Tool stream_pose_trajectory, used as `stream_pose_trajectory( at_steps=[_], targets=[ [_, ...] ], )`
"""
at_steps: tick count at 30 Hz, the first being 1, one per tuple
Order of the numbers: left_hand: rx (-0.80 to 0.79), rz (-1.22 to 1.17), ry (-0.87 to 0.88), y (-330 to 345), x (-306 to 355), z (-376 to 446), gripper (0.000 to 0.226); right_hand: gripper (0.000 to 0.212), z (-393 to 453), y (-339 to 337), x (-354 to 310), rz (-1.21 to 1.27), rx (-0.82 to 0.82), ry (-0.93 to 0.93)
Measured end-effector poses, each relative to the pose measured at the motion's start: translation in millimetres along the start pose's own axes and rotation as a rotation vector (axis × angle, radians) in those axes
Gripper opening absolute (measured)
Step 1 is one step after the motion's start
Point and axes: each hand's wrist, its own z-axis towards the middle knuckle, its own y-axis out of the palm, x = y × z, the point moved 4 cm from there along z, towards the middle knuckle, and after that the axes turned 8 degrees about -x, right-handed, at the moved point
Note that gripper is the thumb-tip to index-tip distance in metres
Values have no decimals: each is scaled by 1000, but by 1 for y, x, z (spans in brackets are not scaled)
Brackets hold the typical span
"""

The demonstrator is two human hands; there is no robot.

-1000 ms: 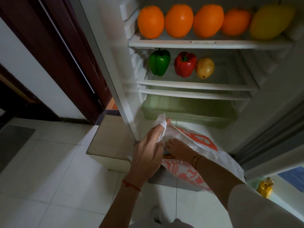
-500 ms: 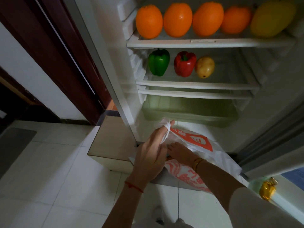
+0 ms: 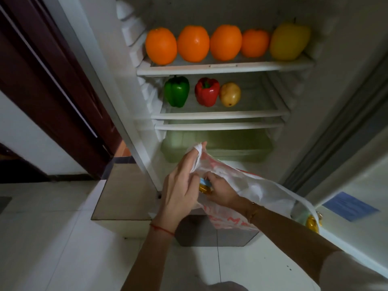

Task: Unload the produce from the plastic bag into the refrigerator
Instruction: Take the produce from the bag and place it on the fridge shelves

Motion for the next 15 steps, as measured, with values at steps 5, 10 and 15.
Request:
stream_pose_trajectory(
  at_steps=[5, 10, 15],
  targets=[
    [-1, 14, 70, 13, 17, 12, 57, 44, -42, -26, -14, 493, 61, 205],
    [-50, 13, 129, 35, 38, 20, 57, 43, -97, -51, -15, 760, 184, 369],
    [-91, 31, 208, 62, 67, 21, 57, 38, -177, -83, -23, 1016, 346, 357]
  ],
)
